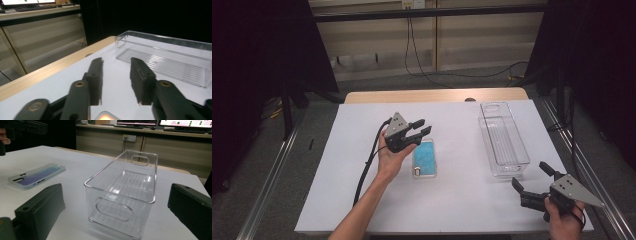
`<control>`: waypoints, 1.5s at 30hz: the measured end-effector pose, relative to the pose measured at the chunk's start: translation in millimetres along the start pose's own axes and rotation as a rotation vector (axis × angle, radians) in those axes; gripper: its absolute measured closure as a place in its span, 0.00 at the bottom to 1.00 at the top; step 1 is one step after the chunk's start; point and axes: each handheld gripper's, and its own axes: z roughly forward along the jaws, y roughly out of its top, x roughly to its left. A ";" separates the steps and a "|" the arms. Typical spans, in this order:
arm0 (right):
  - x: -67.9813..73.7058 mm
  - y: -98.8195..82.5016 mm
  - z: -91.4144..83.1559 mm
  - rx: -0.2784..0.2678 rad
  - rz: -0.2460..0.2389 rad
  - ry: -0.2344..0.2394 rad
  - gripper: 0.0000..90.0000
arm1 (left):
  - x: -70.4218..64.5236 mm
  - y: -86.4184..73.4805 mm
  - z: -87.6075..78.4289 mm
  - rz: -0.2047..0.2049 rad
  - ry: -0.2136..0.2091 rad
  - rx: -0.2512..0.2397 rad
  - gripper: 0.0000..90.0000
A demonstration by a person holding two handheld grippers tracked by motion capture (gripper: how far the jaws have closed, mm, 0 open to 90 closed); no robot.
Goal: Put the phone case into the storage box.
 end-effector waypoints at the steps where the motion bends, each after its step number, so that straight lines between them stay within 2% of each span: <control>1: 0.0 0.0 -0.1 0.000 -0.001 0.001 0.00 | 0.2 1.1 -0.3 0.009 0.003 0.005 0.75; 4: -0.1 0.0 -0.7 -0.002 -0.001 -0.002 0.00 | 1.2 3.5 -0.2 0.006 -0.014 0.018 0.83; 5: -0.1 0.1 -0.9 -0.005 -0.001 -0.004 0.00 | 1.4 4.0 -0.3 0.006 -0.018 0.028 0.88; 9: 0.0 0.2 -1.1 -0.004 -0.003 -0.005 0.00 | 2.5 3.7 1.7 0.003 -0.039 0.064 0.93; 13: 0.2 0.1 -0.9 -0.002 -0.002 -0.005 0.00 | 4.0 3.1 5.0 -0.021 -0.060 0.099 0.98; 21: 0.0 0.0 -1.1 -0.001 -0.002 -0.004 0.00 | 5.5 3.1 18.8 -0.044 -0.093 0.198 1.00; 24: 0.1 -0.1 -1.0 0.001 -0.002 -0.001 0.00 | 6.1 3.9 24.0 -0.059 -0.103 0.220 1.00; 28: -0.2 0.0 -1.1 0.000 -0.001 -0.001 0.00 | 6.6 5.1 31.0 -0.067 -0.118 0.288 1.00; 32: -0.2 0.0 -1.1 0.000 -0.001 -0.001 0.00 | 7.6 6.2 37.1 -0.071 -0.105 0.345 1.00; 37: -0.6 0.0 -1.4 -0.001 0.001 -0.002 0.00 | 8.7 6.9 45.3 -0.091 -0.122 0.414 1.00; 38: -0.5 0.0 -1.4 -0.001 0.001 -0.003 0.00 | 7.6 7.1 47.8 -0.083 -0.121 0.433 1.00; 41: -0.1 0.0 -1.0 0.000 0.000 -0.002 0.00 | 5.1 6.2 55.6 -0.040 -0.069 0.497 1.00; 43: 0.0 -0.1 -0.9 0.002 -0.001 0.000 0.00 | 5.4 4.4 60.6 -0.029 -0.061 0.537 1.00; 45: -0.1 -0.2 -1.0 0.003 0.001 -0.001 0.00 | 6.3 3.1 64.9 -0.013 -0.071 0.571 1.00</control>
